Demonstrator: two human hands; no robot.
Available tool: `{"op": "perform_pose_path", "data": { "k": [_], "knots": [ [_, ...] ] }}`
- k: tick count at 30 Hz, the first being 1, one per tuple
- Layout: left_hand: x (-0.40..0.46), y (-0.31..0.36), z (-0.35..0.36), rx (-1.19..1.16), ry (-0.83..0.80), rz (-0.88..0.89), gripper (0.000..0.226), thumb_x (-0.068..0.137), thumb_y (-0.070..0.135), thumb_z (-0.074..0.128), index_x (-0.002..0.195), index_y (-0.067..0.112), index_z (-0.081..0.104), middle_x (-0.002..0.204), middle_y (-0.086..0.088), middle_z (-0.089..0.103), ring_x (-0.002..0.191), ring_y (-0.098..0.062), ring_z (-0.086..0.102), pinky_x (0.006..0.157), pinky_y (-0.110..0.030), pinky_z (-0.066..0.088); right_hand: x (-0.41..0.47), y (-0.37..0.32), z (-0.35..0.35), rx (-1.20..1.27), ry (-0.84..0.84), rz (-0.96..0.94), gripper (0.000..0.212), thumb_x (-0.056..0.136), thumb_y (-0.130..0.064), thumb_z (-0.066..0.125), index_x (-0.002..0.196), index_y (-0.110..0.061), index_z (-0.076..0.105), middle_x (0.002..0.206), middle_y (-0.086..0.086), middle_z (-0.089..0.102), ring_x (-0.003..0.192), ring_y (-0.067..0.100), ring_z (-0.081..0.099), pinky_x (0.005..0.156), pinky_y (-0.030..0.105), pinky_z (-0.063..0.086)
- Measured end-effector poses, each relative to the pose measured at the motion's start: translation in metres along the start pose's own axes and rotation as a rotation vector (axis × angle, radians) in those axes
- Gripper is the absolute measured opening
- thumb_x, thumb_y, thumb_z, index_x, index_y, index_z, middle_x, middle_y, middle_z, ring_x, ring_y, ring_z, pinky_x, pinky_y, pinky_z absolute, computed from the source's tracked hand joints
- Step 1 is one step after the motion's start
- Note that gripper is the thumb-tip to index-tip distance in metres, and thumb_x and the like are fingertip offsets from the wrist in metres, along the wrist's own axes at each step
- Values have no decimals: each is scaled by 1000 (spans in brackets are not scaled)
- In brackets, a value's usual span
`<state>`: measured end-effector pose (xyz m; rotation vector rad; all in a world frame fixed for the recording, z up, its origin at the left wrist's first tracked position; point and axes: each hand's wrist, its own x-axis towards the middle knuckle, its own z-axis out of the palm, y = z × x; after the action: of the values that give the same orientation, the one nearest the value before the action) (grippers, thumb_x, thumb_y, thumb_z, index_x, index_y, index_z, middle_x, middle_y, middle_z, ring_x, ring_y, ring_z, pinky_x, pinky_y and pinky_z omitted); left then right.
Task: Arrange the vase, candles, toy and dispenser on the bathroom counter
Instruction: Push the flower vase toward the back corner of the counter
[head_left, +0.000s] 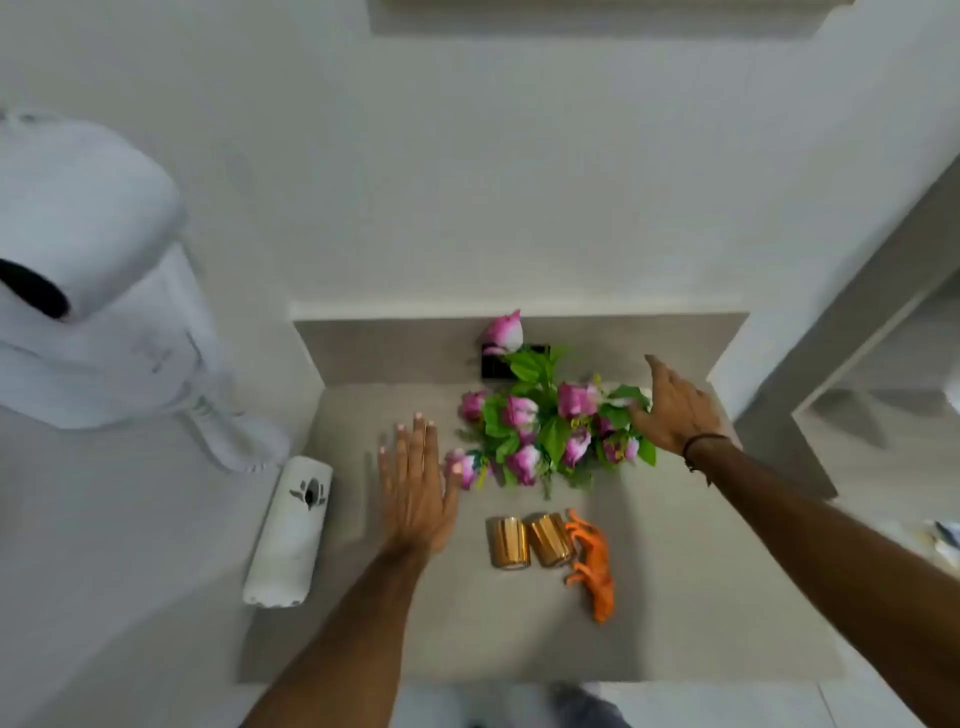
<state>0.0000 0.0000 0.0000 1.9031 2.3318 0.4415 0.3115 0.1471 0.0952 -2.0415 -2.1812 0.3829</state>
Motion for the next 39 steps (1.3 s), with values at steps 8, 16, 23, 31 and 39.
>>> {"op": "perform_pose_path", "data": {
  "k": [8, 16, 23, 31, 39],
  "knots": [
    [-55, -6, 105, 102, -199, -192, 78, 104, 50, 17, 167, 5, 9, 177, -15, 5, 165, -33, 10, 134, -59, 9, 56, 46, 52, -383, -221, -104, 106, 71, -28, 78, 156, -22, 15, 154, 5, 38, 133, 37, 40, 100, 51, 43],
    [-58, -8, 110, 56, -136, -178, 80, 102, 53, 34, 167, 9, 15, 177, -12, 15, 165, -28, 12, 133, -59, 14, 94, 68, 47, -182, -222, -94, 96, 49, -23, 94, 133, -18, 49, 112, 15, 69, 110, 42, 55, 82, 43, 49],
    [-57, -7, 107, 37, -170, -204, 80, 103, 58, 23, 168, 14, 9, 179, -7, 6, 166, -24, 3, 134, -58, 10, 88, 113, 42, 219, -299, 163, 55, 80, -3, 78, 131, 4, 58, 135, 25, 60, 127, 38, 56, 106, 36, 43],
    [-57, -8, 112, 78, -180, -194, 82, 103, 62, 15, 168, 12, 8, 178, -9, 6, 166, -27, 4, 133, -59, 8, 67, 140, 44, 347, -363, 446, 56, 97, 0, 56, 146, 13, 32, 155, 28, 34, 145, 35, 36, 109, 27, 21],
    [-52, -2, 95, -12, -259, -214, 85, 102, 60, 26, 166, 6, 14, 178, -11, 8, 166, -30, 5, 133, -57, 2, -18, 112, 68, 699, -144, 570, 75, 77, -2, 78, 142, -10, 43, 128, 18, 64, 114, 35, 64, 101, 46, 52]
  ]
}}
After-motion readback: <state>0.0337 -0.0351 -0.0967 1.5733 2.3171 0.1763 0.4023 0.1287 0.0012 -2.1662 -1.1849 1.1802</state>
